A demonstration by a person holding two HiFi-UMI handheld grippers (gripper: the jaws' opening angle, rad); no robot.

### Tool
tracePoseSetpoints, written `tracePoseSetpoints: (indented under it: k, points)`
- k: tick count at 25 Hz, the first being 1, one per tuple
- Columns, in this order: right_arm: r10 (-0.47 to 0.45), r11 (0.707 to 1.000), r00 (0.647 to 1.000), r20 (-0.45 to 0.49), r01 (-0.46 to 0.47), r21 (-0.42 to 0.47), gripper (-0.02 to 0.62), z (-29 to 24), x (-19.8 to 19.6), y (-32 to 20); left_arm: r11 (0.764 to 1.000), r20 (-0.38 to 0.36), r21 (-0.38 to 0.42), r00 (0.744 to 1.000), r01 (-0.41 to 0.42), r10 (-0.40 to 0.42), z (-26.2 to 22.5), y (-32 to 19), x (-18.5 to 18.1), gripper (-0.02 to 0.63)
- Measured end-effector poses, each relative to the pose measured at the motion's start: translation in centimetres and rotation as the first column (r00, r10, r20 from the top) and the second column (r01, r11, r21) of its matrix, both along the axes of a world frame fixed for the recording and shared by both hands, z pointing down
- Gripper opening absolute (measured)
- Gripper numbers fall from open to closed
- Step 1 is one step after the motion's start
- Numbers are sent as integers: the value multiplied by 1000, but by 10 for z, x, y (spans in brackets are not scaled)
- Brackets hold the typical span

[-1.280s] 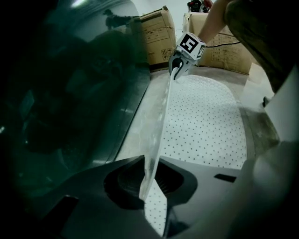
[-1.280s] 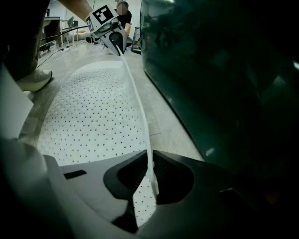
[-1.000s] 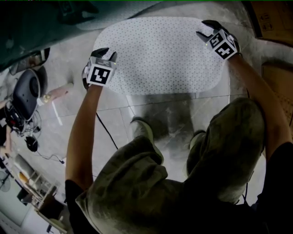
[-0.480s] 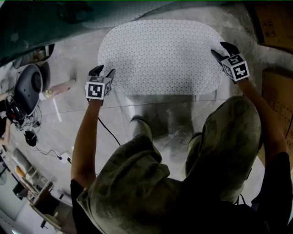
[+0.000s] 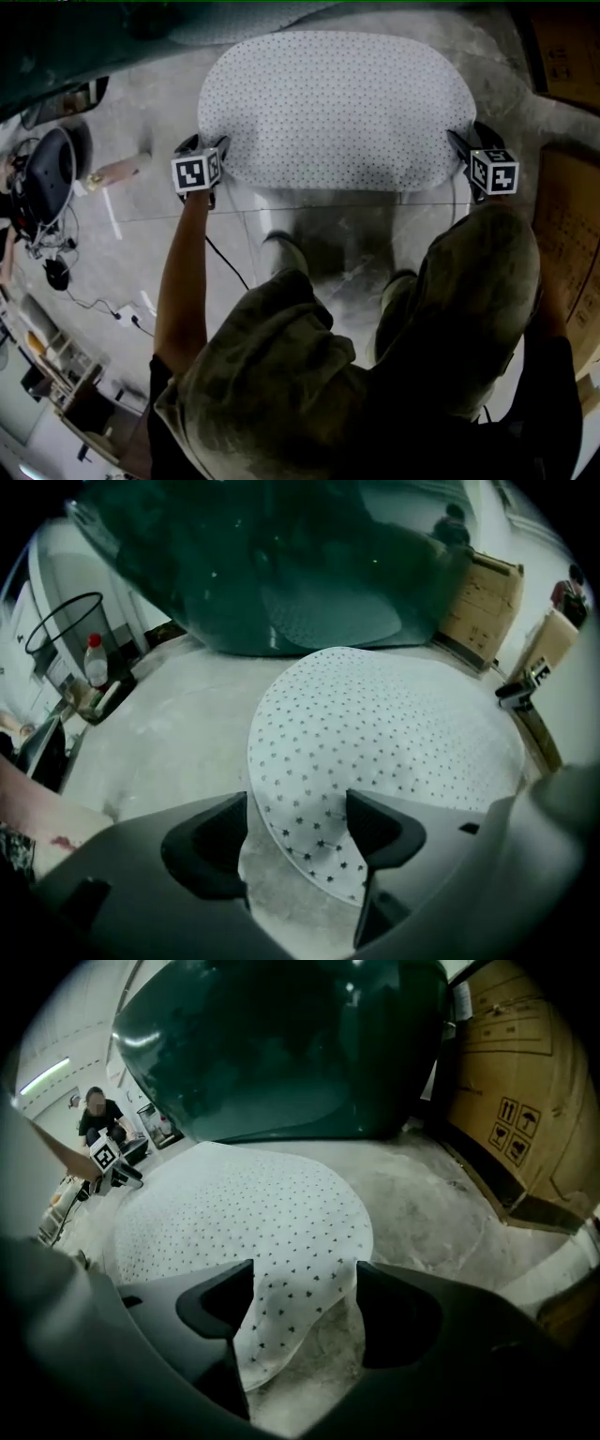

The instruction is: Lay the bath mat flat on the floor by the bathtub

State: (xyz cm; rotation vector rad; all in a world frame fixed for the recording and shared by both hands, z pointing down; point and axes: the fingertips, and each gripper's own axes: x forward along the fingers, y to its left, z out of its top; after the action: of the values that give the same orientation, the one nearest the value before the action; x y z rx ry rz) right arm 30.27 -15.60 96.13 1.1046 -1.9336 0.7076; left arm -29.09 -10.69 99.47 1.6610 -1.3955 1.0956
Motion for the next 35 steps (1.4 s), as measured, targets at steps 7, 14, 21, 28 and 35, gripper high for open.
tracePoseSetpoints:
  k: [7,14,21,28,35]
  points:
    - [30,1000,999,15,-30,4,356,4,-9,8,975,-72,-3,972,222,-222,1,10,-1,318]
    - [179,983,981,68,-176,-49,356,13,11,19,976,-122,-33,968,217,-219,-2,10,20,155]
    - [225,973,969,101,-218,-78,354,14,12,23,973,-183,-11,956,231,-229,-14,11,29,63]
    - [248,968,961,122,-241,-69,282,17,10,19,971,-201,-28,950,238,-239,-22,15,33,63]
    - [263,962,949,176,-244,-125,138,9,6,15,979,-270,-87,942,183,-200,-30,28,38,60]
